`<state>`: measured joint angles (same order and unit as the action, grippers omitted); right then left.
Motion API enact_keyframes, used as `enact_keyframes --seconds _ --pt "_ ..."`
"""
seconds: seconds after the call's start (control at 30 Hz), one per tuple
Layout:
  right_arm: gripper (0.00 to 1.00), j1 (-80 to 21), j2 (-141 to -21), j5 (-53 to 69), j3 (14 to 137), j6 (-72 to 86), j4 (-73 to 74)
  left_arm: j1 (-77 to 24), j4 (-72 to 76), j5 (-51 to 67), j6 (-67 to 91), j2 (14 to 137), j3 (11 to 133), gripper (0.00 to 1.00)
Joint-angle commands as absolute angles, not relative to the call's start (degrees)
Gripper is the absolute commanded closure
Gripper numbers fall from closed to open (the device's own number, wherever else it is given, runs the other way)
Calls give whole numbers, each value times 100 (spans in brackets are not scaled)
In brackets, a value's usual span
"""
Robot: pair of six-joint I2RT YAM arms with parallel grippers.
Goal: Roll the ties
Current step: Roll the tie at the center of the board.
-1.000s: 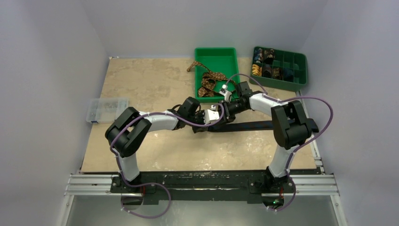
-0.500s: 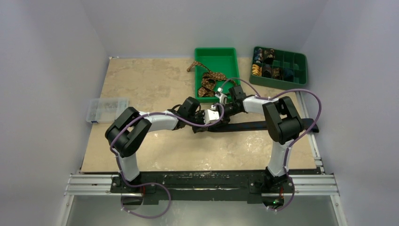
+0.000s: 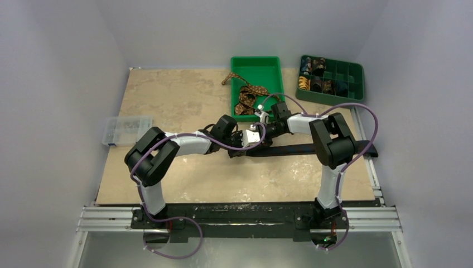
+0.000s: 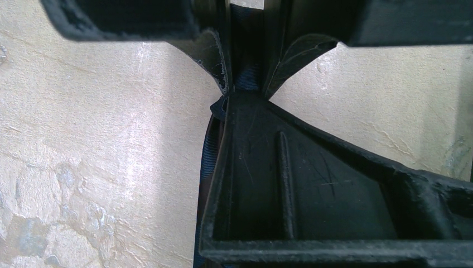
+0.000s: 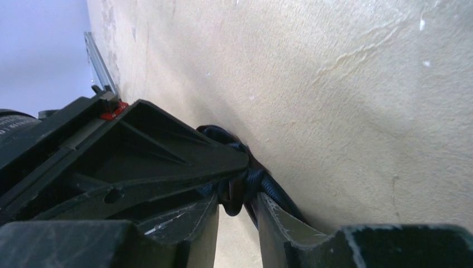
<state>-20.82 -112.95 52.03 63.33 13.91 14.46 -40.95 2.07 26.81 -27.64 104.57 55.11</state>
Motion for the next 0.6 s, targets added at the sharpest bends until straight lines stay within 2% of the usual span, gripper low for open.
enact_keyframes --seconds 0.0,0.23,0.3,0.33,0.57 --pt "68 -2116 -11192 5338 6345 1161 1597 -4122 -299 2706 -2710 10526 5321 83" --pt "84 -2122 -11338 5282 6289 1588 995 -4123 -299 2750 -2735 10528 5310 83" --pt "97 -2124 -11367 5317 6330 1536 1069 -4122 -320 2756 -2734 10529 5315 82" --pt "100 -2126 -11375 5308 6362 1446 1181 -4122 -317 2750 -2727 10524 5317 80" --pt "100 -2107 -11549 4635 6630 698 2007 -3954 483 3056 -2391 10157 4937 50"
